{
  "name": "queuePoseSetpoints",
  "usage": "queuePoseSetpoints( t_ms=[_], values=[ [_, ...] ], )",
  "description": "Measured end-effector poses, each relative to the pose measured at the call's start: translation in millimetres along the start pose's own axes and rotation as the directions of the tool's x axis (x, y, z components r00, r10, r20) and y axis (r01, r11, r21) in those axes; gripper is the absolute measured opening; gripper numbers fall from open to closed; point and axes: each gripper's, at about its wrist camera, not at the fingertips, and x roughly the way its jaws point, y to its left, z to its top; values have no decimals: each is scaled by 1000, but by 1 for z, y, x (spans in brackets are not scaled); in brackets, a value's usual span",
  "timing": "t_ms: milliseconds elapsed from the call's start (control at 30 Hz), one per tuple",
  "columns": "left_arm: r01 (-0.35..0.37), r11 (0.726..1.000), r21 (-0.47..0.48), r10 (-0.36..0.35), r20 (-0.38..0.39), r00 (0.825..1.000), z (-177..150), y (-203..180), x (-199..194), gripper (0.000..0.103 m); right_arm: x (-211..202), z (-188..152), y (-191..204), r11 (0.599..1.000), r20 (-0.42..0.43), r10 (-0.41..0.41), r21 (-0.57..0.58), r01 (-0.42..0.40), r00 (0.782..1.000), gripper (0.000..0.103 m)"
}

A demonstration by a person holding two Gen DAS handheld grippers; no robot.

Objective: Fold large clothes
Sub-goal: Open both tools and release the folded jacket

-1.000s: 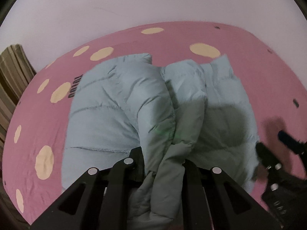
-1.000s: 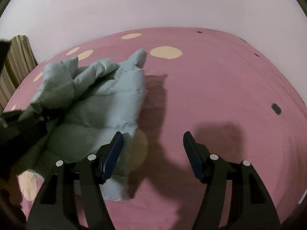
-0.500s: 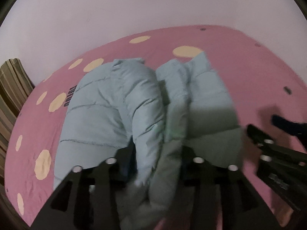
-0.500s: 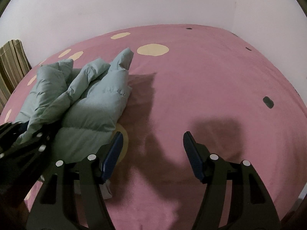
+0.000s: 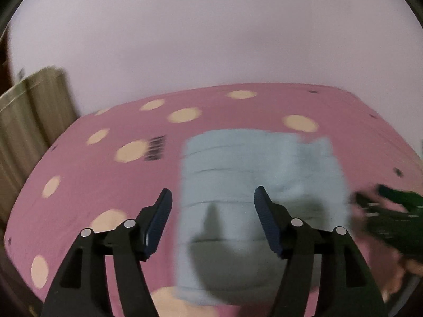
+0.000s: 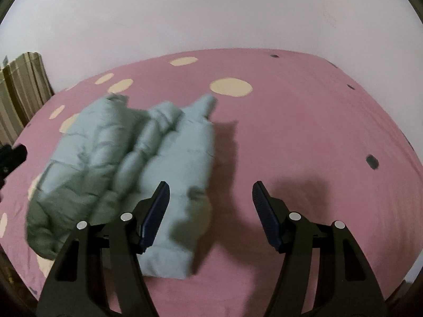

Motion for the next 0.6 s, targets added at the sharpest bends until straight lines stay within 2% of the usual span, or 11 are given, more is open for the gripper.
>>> queuePoseSetpoints(
  t_ms=[133,233,400,600],
  values=[
    [-63,995,-76,59,-61,996,-9,45,32,64,-2,11,27,998,6,52,-23,-52,999,69],
    [-61,992,-110,51,-94,994,-16,59,49,64,4,19,51,995,-6,87,-50,-87,996,71],
    [-20,992,-127,5,-113,994,-24,62,60,64,24,25,82,991,-59,116,-65,-120,991,72],
    [18,994,-112,-32,-122,992,-32,55,72,64,43,21,90,993,-120,96,-61,-104,988,75]
  ],
)
